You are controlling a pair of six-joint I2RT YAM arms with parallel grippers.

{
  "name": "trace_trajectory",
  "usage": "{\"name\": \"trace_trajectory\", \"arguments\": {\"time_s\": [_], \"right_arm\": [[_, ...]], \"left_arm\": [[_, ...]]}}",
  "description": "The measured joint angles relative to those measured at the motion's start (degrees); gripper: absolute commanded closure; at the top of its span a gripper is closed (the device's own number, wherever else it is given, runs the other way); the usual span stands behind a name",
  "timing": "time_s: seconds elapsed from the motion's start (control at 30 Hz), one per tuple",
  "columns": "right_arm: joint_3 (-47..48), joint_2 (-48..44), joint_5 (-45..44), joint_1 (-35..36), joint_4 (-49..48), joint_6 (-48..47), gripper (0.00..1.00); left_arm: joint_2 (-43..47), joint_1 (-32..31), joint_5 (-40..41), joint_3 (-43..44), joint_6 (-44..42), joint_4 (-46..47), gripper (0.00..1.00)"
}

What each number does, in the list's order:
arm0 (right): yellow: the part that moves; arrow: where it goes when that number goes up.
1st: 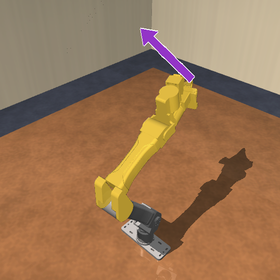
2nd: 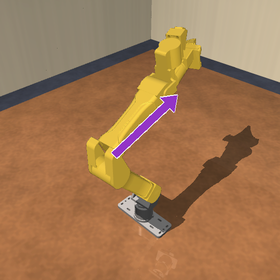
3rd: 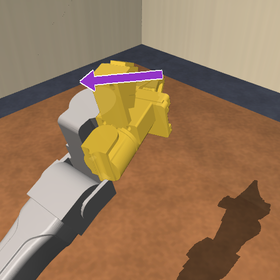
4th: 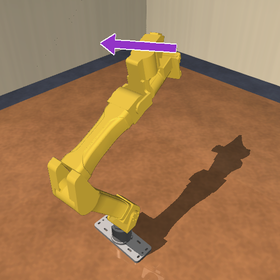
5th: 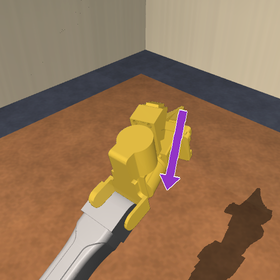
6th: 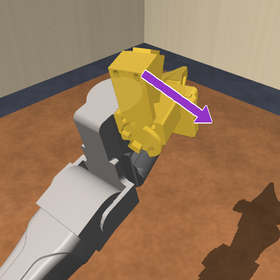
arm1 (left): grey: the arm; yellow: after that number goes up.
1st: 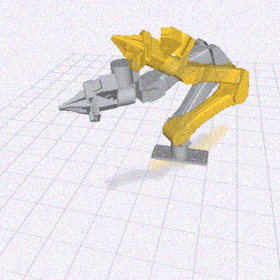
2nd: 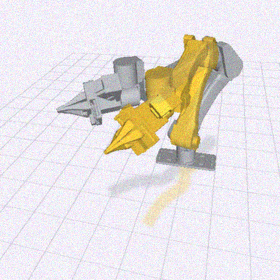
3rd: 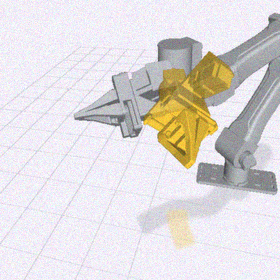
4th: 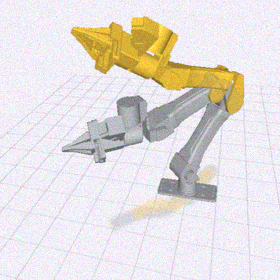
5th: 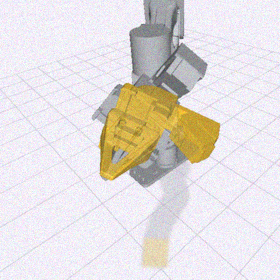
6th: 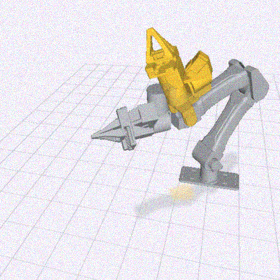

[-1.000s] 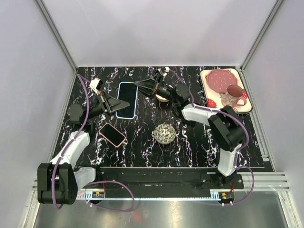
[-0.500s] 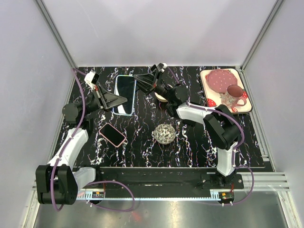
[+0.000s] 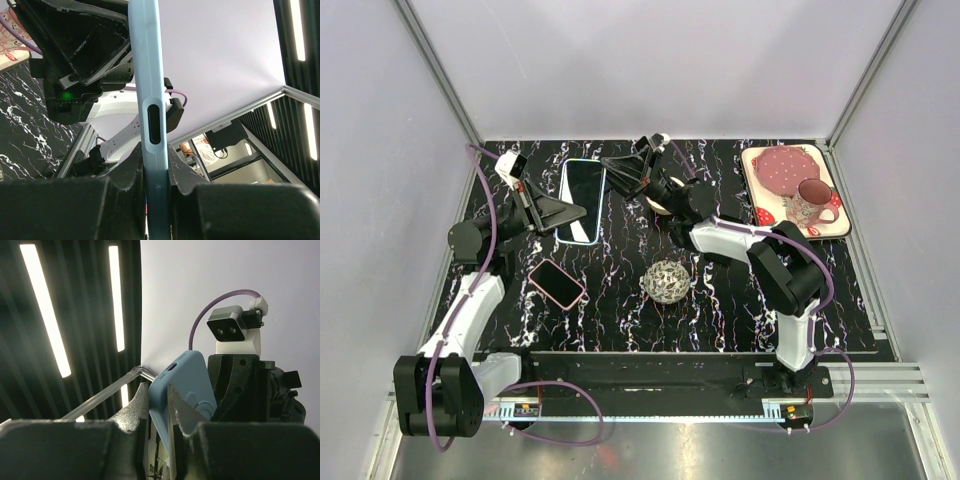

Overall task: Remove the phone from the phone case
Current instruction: Remove the phone case from the phone.

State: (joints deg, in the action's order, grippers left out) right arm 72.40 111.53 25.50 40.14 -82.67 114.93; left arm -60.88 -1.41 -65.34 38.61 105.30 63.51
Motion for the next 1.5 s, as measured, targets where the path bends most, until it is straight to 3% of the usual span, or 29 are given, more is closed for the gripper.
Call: {"name": "trace_trajectory", "arguments": {"time_s": [0.37, 0.77, 0.87, 0.9, 1.03, 1.17, 1.3, 1.5], "right_arm": [[-0.33, -0.2, -1.68, 0.85, -2.01, 0.72, 1.0], [-4.74, 1.46, -4.81, -0.48, 6.08, 0.28, 1.0], [-7.67, 0.74, -3.91, -1.57, 6.78, 0.28, 0.82], [-8.7, 0.0, -3.3, -2.38, 7.5, 0.35, 0.7], [-9.99, -5.33, 0.37, -6.62, 10.4, -0.94, 0.54], [-7.72, -17.22, 3.52, -8.68, 25.49, -12.96, 0.41], [0.02, -27.34, 3.37, -7.43, 44.11, -29.29, 0.37], [8.87, -30.51, 3.13, -6.47, 56.22, -42.84, 0.36]], "left_arm": [[3.21, 0.0, 0.33, 0.02, -0.7, -0.96, 1.0], [6.84, -0.7, 2.36, 8.07, -2.64, 10.14, 1.0], [6.38, -0.72, 2.34, 8.04, -2.62, 9.92, 1.0], [6.32, -0.72, 2.34, 7.96, -2.62, 9.86, 1.0], [6.32, -0.72, 2.27, 7.37, -2.62, 9.9, 1.0], [6.32, -0.72, 2.05, 6.49, -2.6, 9.88, 1.0], [6.32, -0.72, 1.81, 5.7, -2.62, 9.9, 1.0], [5.31, -0.74, 1.44, 4.61, -2.62, 9.9, 1.0]]}}
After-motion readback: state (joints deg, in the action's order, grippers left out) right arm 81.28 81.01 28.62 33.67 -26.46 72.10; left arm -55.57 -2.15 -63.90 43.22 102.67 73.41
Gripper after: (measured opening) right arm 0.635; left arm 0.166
